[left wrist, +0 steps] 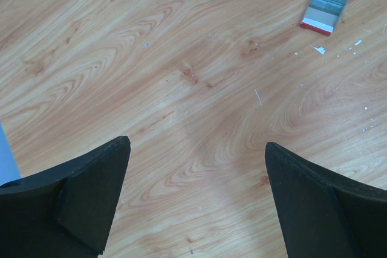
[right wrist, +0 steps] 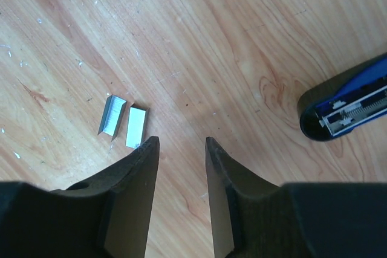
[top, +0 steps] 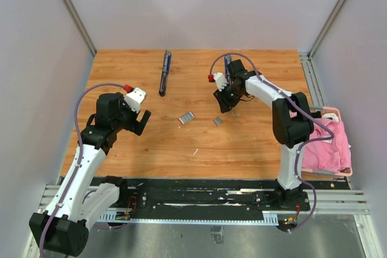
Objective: Unload the staples from the stapler
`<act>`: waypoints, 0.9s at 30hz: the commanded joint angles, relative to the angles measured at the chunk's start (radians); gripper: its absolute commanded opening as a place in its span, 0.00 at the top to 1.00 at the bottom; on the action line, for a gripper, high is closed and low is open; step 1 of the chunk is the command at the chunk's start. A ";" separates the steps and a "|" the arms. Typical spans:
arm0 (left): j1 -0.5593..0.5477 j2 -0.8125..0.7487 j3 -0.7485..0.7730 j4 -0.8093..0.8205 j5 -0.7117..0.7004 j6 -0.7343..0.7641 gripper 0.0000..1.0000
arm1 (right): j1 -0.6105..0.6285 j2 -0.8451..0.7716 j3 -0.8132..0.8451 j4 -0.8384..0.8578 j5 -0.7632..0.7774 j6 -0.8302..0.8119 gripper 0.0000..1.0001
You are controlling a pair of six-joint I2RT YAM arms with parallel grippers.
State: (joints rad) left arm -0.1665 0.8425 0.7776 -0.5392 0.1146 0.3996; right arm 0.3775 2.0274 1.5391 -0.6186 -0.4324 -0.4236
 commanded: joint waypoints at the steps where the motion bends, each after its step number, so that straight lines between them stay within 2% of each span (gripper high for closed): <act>1: 0.004 -0.003 -0.006 0.018 0.008 0.007 0.02 | 0.052 -0.041 -0.050 -0.026 0.089 0.070 0.61; 8: 0.004 -0.010 -0.006 0.017 0.008 0.007 0.02 | 0.117 -0.122 -0.141 0.054 0.185 0.134 0.61; 18: 0.004 -0.014 -0.005 0.016 0.004 0.007 0.02 | 0.148 -0.102 -0.150 0.074 0.256 0.140 0.59; 27: 0.004 -0.014 -0.003 0.016 0.001 0.006 0.02 | 0.156 -0.082 -0.143 0.080 0.250 0.142 0.58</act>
State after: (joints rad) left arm -0.1665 0.8421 0.7776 -0.5392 0.1143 0.3992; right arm 0.5167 1.9400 1.3991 -0.5423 -0.1940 -0.2920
